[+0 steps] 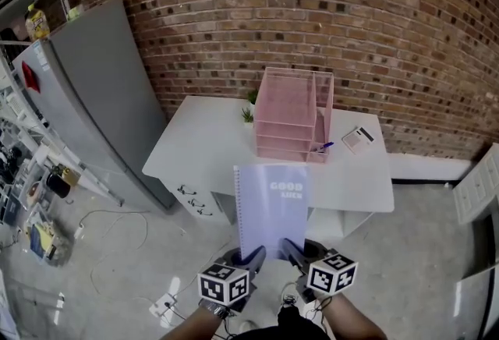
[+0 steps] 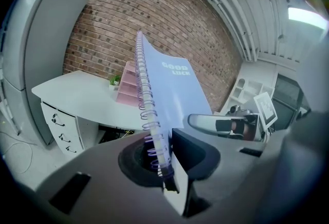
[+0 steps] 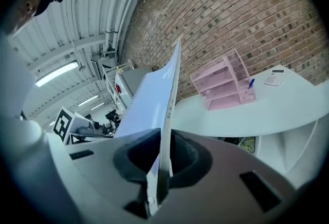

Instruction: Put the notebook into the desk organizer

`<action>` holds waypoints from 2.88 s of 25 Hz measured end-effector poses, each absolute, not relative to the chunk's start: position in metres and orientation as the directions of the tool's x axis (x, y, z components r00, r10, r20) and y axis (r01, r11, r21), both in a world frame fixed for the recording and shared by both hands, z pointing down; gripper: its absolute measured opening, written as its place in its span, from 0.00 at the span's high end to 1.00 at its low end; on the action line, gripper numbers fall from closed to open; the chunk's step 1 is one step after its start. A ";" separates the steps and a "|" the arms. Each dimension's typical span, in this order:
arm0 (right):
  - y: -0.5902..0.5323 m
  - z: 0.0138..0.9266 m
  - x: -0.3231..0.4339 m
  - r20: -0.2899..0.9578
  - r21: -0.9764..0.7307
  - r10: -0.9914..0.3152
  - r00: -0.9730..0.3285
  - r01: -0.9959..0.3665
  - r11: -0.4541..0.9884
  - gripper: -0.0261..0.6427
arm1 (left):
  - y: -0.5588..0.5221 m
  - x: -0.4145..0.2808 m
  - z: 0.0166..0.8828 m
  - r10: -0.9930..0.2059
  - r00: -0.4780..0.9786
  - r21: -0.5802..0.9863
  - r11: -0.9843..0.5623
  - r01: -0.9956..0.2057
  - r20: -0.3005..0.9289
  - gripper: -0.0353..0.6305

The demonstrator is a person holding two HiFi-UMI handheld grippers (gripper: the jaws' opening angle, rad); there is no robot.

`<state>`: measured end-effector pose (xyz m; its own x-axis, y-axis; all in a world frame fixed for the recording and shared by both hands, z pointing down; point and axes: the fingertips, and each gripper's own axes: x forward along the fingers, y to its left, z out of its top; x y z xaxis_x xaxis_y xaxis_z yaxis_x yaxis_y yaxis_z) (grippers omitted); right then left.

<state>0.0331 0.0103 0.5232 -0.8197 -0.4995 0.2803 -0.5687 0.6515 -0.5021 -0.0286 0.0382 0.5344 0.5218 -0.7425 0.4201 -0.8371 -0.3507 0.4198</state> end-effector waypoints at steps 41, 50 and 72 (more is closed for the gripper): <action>-0.166 0.583 0.023 0.377 -0.604 -0.515 -0.770 -0.626 0.493 0.90 | -0.143 -0.042 0.586 -0.634 0.598 0.484 -0.372 -0.792 0.490 0.86; -0.180 0.599 0.008 0.414 -0.621 -0.561 -0.717 -0.673 0.403 0.90 | -0.162 -0.058 0.602 -0.559 0.659 0.509 -0.425 -0.749 0.503 0.86; -0.210 0.623 -0.014 0.457 -0.681 -0.607 -0.651 -0.694 0.232 0.90 | -0.200 -0.083 0.625 -0.432 0.743 0.566 -0.481 -0.670 0.512 0.85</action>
<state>-0.0144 -0.2096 0.6227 -0.6507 -0.6066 0.4567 -0.6943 0.2318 -0.6813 -0.0835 -0.2005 0.6249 0.7426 -0.4317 0.5119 -0.6697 -0.4806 0.5662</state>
